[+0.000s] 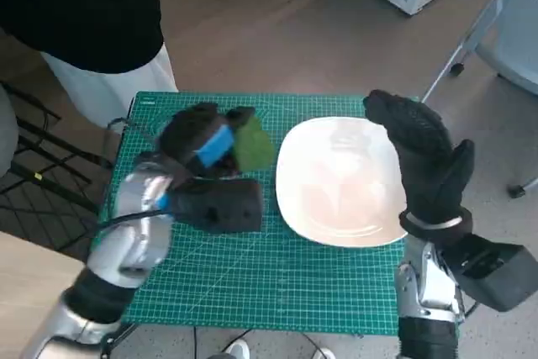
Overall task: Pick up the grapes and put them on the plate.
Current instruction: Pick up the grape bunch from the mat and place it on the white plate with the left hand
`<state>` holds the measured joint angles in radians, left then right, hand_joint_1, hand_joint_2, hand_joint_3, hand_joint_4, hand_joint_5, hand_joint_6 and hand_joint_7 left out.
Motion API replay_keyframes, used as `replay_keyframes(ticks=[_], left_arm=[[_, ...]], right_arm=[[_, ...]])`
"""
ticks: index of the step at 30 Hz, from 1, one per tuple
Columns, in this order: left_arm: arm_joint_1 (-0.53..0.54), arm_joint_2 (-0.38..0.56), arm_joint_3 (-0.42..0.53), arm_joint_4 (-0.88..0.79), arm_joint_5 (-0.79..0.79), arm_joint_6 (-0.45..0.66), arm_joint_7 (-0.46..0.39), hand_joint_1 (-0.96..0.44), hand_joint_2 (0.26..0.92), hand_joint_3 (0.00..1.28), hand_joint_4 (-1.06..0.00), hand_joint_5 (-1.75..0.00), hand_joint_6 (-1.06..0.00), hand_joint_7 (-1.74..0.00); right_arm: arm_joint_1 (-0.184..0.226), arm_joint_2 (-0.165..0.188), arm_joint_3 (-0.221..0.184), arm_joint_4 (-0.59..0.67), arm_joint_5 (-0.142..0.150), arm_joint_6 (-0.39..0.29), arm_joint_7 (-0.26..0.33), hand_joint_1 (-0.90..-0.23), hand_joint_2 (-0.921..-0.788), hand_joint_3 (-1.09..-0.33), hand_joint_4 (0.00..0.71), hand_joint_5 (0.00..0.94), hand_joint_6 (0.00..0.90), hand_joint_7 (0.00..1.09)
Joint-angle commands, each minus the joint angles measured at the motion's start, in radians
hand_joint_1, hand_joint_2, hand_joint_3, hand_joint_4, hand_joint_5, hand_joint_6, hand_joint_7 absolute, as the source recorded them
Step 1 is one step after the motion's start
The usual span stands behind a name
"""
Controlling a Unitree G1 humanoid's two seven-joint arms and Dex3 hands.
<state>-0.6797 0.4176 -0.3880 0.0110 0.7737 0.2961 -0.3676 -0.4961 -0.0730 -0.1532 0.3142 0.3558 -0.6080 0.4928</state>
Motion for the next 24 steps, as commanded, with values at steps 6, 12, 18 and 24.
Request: replay_keyframes(ticks=[6,12,18,24], left_arm=[[-0.165,-0.084,-0.06,0.063,0.016,-0.068,-0.021,0.0,0.921,0.15,-0.55,-1.42,-0.61,-1.08],[-0.243,-0.151,-0.097,0.191,0.014,-0.112,0.003,0.0,0.921,0.15,-0.56,-1.32,-0.57,-1.21],[-0.301,-0.212,-0.115,0.288,-0.002,-0.123,-0.012,0.0,0.921,0.14,-0.62,-1.27,-0.54,-1.22],[-0.35,-0.273,-0.131,0.372,-0.011,-0.128,-0.016,0.0,0.921,0.14,-0.6,-1.34,-0.56,-1.15]], right_arm=[[0.029,-0.006,-0.011,-0.027,0.015,0.002,-0.005,-0.414,-0.921,-0.556,0.325,0.01,0.018,0.6],[0.041,-0.007,-0.016,-0.038,0.027,-0.004,0.002,-0.415,-0.921,-0.548,0.33,0.009,0.043,0.56],[0.047,-0.01,-0.02,-0.043,0.036,-0.013,0.005,-0.426,-0.921,-0.536,0.333,0.009,0.055,0.54],[0.051,-0.015,-0.029,-0.042,0.046,-0.022,0.007,-0.429,-0.921,-0.531,0.335,0.007,0.07,0.51]])
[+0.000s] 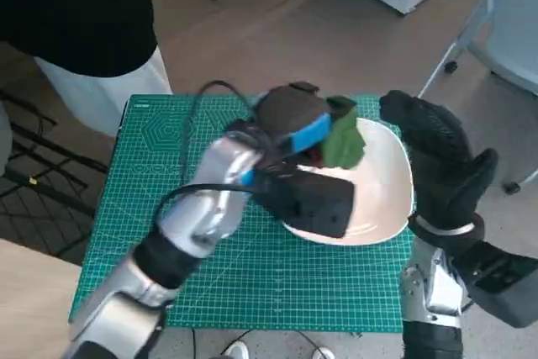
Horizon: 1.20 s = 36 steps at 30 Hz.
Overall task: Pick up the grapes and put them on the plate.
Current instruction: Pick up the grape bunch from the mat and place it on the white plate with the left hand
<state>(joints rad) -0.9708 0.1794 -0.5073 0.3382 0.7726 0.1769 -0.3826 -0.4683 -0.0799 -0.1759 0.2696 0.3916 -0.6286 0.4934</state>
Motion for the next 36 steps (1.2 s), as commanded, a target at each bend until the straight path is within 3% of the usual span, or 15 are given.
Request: replay_keyframes(ticks=[1,12,24,32,36], left_arm=[[-0.066,-0.043,-0.014,0.056,-0.01,-0.012,0.0,0.0,0.921,0.14,-0.6,-1.34,-0.56,-1.15],[-0.113,-0.094,-0.035,0.164,-0.007,-0.035,0.02,0.0,0.921,0.2,-0.49,-1.53,-0.55,-1.09],[-0.115,-0.117,-0.041,0.23,-0.011,-0.042,0.032,0.0,0.921,0.22,-0.48,-1.39,-0.49,-1.3],[-0.111,-0.125,-0.036,0.272,-0.031,-0.084,0.063,0.0,0.921,0.23,-0.49,-1.46,-0.48,-1.24],[-0.11,-0.129,-0.031,0.3,-0.05,-0.103,0.076,0.0,0.921,0.29,-0.41,-1.48,-0.41,-1.38]], right_arm=[[0.024,-0.008,-0.007,0.002,0.011,-0.003,0.006,-0.431,-0.921,-0.53,0.336,0.007,0.075,0.51],[0.028,-0.009,-0.014,-0.007,0.001,-0.012,-0.008,-0.426,-0.921,-0.526,0.34,0.006,0.099,0.47],[0.033,-0.003,-0.013,-0.003,-0.023,-0.024,-0.03,-0.434,-0.921,-0.525,0.34,0.004,0.108,0.45],[0.027,-0.001,-0.009,0.006,-0.031,-0.022,-0.039,-0.43,-0.921,-0.529,0.338,0.003,0.111,0.44],[0.024,-0.001,-0.007,0.014,-0.029,-0.021,-0.038,-0.432,-0.921,-0.531,0.338,0.002,0.111,0.44]])
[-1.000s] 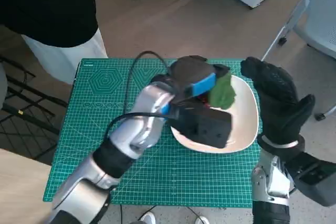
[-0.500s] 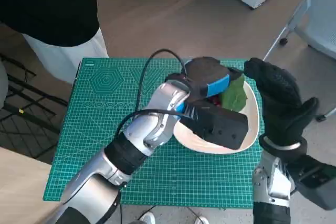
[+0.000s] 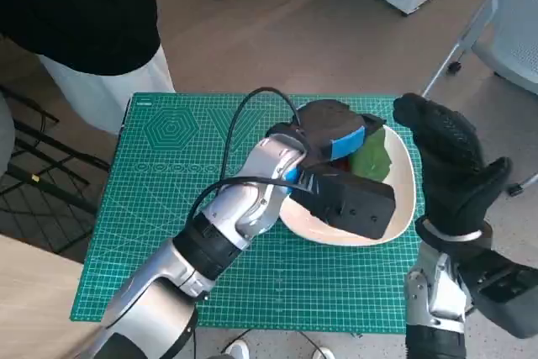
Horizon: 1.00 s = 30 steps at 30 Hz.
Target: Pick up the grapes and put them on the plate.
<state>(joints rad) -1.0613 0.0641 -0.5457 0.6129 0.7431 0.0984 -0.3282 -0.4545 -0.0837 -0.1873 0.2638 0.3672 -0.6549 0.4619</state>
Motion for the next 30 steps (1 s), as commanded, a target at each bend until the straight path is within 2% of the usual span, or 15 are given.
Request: replay_keyframes(ticks=[1,2,3,5,6,7,10,13,18,23,30], left_arm=[[-0.02,-0.016,0.009,0.035,-0.026,-0.028,0.026,0.0,0.921,0.31,-0.39,-1.49,-0.38,-1.42],[-0.022,-0.018,0.011,0.047,-0.031,-0.031,0.031,0.02,0.917,0.33,-0.37,-1.5,-0.36,-1.4],[-0.024,-0.021,0.013,0.058,-0.035,-0.033,0.035,0.06,0.907,0.35,-0.38,-1.51,-0.34,-1.28],[-0.027,-0.028,0.015,0.081,-0.041,-0.034,0.046,0.18,0.896,0.35,-0.4,-1.51,-0.33,-0.84],[-0.028,-0.031,0.016,0.091,-0.042,-0.033,0.052,0.17,0.895,0.32,-0.4,-1.4,-0.34,-0.6],[-0.027,-0.032,0.015,0.097,-0.043,-0.032,0.058,0.09,0.902,0.27,-0.38,-1.19,-0.34,-0.42],[-0.021,-0.032,0.008,0.103,-0.038,-0.031,0.074,-0.29,0.913,0.14,-0.29,-0.47,-0.32,-0.15],[-0.015,-0.027,-0.003,0.111,-0.026,-0.036,0.093,-0.56,0.918,0.15,-0.22,-0.15,-0.29,-0.05],[-0.002,-0.009,-0.006,0.125,-0.032,-0.071,0.116,-0.76,0.921,0.38,-0.18,-0.03,-0.24,-0.01],[0.019,0.013,0.019,0.143,-0.069,-0.127,0.135,-0.83,0.921,0.61,-0.15,0.0,-0.21,0.0],[0.026,0.022,0.044,0.168,-0.106,-0.167,0.146,-0.82,0.921,0.68,-0.12,0.0,-0.2,0.0]], right_arm=[[0.009,0.003,0.005,0.022,-0.003,0.005,-0.006,-0.433,-0.921,-0.531,0.338,0.002,0.111,0.44],[0.009,0.003,0.005,0.024,-0.003,0.005,-0.006,-0.434,-0.921,-0.531,0.337,0.002,0.111,0.44],[0.008,0.003,0.005,0.026,-0.002,0.005,-0.006,-0.434,-0.921,-0.531,0.337,0.002,0.112,0.44],[0.007,0.003,0.005,0.029,-0.002,0.005,-0.005,-0.435,-0.921,-0.531,0.337,0.002,0.112,0.44],[0.007,0.003,0.005,0.03,-0.001,0.005,-0.005,-0.435,-0.921,-0.531,0.337,0.002,0.112,0.44],[0.007,0.003,0.006,0.032,-0.001,0.005,-0.005,-0.435,-0.921,-0.531,0.337,0.002,0.112,0.44],[0.007,0.004,0.008,0.033,-0.003,0.004,-0.006,-0.436,-0.921,-0.531,0.338,0.002,0.113,0.44],[0.007,0.005,0.011,0.033,-0.006,0.005,-0.008,-0.437,-0.921,-0.53,0.337,0.002,0.113,0.43],[0.007,0.002,0.013,0.031,-0.009,0.006,-0.011,-0.434,-0.921,-0.531,0.337,0.001,0.112,0.43],[0.01,0.0,0.013,0.029,-0.011,0.005,-0.011,-0.431,-0.921,-0.534,0.336,0.001,0.112,0.43],[0.01,0.0,0.012,0.031,-0.011,0.005,-0.009,-0.426,-0.921,-0.536,0.336,0.001,0.111,0.43]])
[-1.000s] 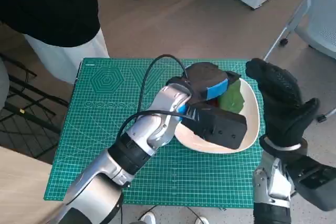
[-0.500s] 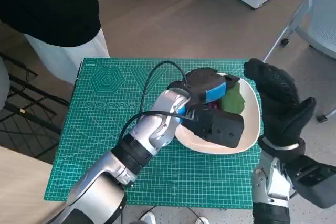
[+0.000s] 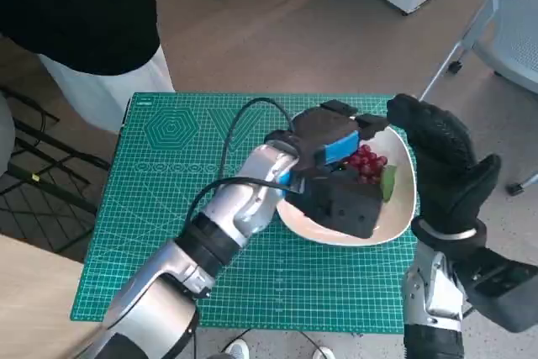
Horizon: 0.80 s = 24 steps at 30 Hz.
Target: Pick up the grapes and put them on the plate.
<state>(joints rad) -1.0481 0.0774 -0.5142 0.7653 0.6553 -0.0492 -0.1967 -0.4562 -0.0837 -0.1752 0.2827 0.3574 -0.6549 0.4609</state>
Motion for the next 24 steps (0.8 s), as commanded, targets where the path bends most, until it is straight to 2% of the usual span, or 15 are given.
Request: replay_keyframes(ticks=[1,4,9,13,17,24], left_arm=[[0.012,0.009,0.013,0.017,-0.019,-0.021,0.015,-0.82,0.921,0.69,-0.12,0.0,-0.2,0.0],[0.03,0.018,0.05,0.02,-0.059,-0.051,0.026,-0.82,0.921,0.7,-0.11,0.0,-0.19,0.0],[0.122,0.051,0.203,0.01,-0.226,-0.164,0.069,-0.8,0.921,0.72,-0.08,0.0,-0.18,0.0],[0.185,0.059,0.306,-0.022,-0.352,-0.208,0.062,-0.78,0.921,0.7,-0.08,0.0,-0.19,0.0],[0.249,0.056,0.408,-0.074,-0.502,-0.232,0.01,-0.76,0.921,0.65,-0.1,-0.01,-0.19,0.0],[0.371,0.028,0.557,-0.162,-0.79,-0.257,-0.149,-0.67,0.921,0.58,-0.12,-0.01,-0.19,0.0]], right_arm=[[0.012,0.0,0.0,0.012,-0.002,0.005,-0.008,-0.426,-0.921,-0.536,0.336,0.001,0.111,0.43],[0.011,0.001,0.003,0.011,-0.003,0.007,-0.008,-0.427,-0.921,-0.536,0.336,0.001,0.111,0.43],[0.014,0.007,0.014,0.001,-0.005,0.015,-0.008,-0.434,-0.921,-0.534,0.336,0.0,0.11,0.44],[0.017,0.005,0.017,-0.007,-0.001,0.019,-0.006,-0.43,-0.921,-0.535,0.335,0.0,0.11,0.44],[0.018,0.004,0.018,-0.011,0.002,0.021,-0.003,-0.428,-0.921,-0.535,0.334,0.0,0.11,0.44],[0.018,0.007,0.023,-0.014,0.003,0.022,-0.002,-0.437,-0.921,-0.533,0.334,0.0,0.109,0.44]])
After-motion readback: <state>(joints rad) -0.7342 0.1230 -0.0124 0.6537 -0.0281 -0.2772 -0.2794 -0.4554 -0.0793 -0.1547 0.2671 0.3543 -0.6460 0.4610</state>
